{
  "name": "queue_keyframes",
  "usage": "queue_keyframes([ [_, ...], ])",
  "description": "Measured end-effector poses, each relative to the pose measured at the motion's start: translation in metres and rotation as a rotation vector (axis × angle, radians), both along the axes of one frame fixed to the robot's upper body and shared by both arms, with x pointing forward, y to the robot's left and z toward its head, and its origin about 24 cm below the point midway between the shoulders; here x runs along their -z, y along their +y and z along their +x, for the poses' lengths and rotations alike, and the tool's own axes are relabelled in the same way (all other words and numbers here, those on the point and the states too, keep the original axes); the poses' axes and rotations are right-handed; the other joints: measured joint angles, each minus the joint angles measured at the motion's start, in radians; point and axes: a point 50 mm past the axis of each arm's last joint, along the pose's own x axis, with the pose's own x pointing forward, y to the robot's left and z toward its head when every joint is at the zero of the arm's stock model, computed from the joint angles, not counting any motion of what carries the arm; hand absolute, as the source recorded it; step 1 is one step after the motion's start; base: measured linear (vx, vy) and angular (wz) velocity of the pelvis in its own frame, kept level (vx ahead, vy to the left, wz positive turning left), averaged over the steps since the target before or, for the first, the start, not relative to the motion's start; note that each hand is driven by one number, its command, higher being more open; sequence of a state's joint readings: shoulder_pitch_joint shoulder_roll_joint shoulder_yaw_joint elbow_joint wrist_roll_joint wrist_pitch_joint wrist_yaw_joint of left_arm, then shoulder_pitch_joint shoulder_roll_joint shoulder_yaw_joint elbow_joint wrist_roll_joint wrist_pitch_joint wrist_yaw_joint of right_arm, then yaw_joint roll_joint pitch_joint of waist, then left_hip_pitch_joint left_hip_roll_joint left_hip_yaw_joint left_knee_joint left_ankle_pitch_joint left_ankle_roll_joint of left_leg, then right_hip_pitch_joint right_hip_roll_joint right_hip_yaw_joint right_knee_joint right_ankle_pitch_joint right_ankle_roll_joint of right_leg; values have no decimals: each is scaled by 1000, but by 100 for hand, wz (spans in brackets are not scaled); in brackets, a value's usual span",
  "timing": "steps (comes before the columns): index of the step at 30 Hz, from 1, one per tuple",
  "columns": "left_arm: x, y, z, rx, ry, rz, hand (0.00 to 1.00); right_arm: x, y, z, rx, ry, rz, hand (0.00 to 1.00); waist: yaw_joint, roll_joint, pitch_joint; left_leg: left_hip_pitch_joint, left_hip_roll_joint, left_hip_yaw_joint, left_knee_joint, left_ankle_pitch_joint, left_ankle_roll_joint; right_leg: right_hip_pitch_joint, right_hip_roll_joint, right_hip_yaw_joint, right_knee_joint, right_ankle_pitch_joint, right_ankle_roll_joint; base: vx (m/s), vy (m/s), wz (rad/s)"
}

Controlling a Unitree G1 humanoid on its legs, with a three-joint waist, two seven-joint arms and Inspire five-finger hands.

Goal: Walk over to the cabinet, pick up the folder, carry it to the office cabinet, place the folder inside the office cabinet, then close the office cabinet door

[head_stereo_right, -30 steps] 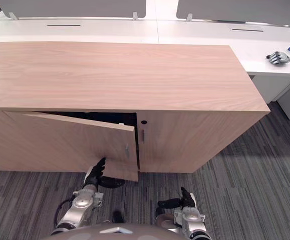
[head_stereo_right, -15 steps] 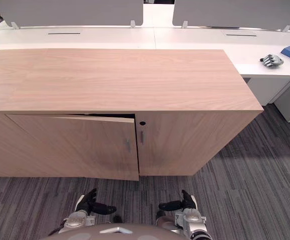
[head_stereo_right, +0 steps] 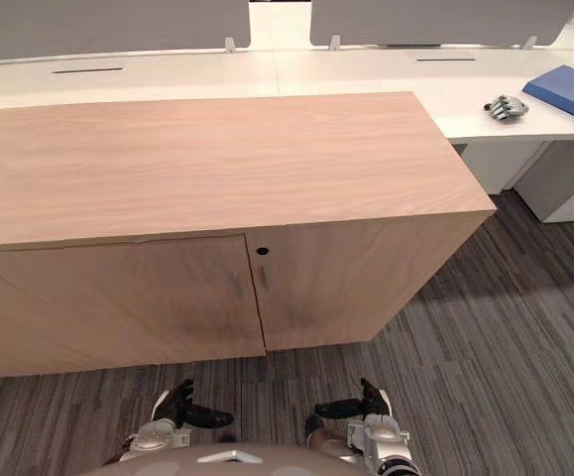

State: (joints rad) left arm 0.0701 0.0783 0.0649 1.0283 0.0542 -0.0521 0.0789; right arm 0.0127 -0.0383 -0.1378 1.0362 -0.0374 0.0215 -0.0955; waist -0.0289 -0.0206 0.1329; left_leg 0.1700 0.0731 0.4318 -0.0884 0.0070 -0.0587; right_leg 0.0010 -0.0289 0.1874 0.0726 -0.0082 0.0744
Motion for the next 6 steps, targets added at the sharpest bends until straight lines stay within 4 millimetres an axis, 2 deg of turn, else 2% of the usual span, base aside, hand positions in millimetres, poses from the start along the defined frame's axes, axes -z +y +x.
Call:
queue_keyframes([
  [6, 0, 0, 0, 10, 1, -1, 100, 0, -1, 0, 0, 1, -2, 100, -1, 0, 0, -1, 1, 1, 0, -7, -5, 0, -2, -20, -9, 3, 0, 3, -3, -1],
])
